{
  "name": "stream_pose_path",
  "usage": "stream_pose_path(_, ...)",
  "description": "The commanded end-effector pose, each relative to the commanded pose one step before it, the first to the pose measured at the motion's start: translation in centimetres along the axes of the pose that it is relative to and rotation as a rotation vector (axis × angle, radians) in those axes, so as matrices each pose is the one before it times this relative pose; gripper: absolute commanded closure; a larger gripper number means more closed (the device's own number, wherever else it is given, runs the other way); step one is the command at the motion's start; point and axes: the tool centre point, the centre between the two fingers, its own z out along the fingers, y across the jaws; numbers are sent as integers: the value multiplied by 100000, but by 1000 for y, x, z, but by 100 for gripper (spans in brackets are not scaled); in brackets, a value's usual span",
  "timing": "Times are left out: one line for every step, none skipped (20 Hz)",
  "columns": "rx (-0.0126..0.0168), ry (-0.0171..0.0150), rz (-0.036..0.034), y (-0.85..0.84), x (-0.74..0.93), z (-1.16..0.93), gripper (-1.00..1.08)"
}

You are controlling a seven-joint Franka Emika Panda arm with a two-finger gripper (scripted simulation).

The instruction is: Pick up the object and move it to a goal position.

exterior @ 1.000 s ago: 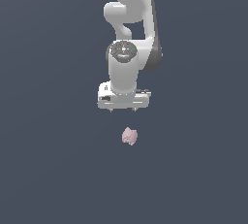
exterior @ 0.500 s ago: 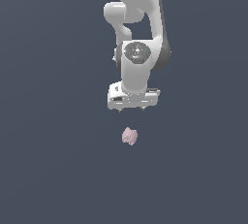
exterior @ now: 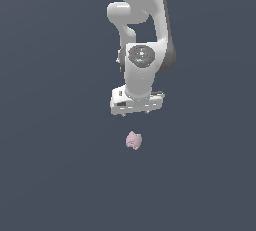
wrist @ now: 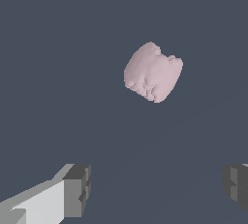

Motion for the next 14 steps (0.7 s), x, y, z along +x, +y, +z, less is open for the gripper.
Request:
stream_pose_path(-120,95,-3233,34,249,130,-92)
stream_pose_path(-60,59,-1577,31,124,61,-92)
stream_pose_path(-62,60,-1731,29,134,67,-92)
stream_pose_path(-65,63,-1873,30,144,74,-92)
stream_pose_path(-68,67,-2003,35,153,79,-92)
stream_pose_path(-72,73,-2133,43,162,85,-92)
stream_pose_path(-75,79,-2271,50,171,91,-92)
stream_pose_path(-77,84,-2411,57,179,97,-92)
stream_pose_path(-79,90,-2552,64,188,103,-92)
stream_pose_path(-82,96,-2690,73,195,110,-92)
stream_pose_path(-82,101,-2788,82,200,115,-92)
stream_pose_path(-81,103,-2795,88,197,116,-92)
stream_pose_path(-79,105,-2792,93,194,117,-92)
stream_pose_path(-77,107,-2787,99,190,117,-92)
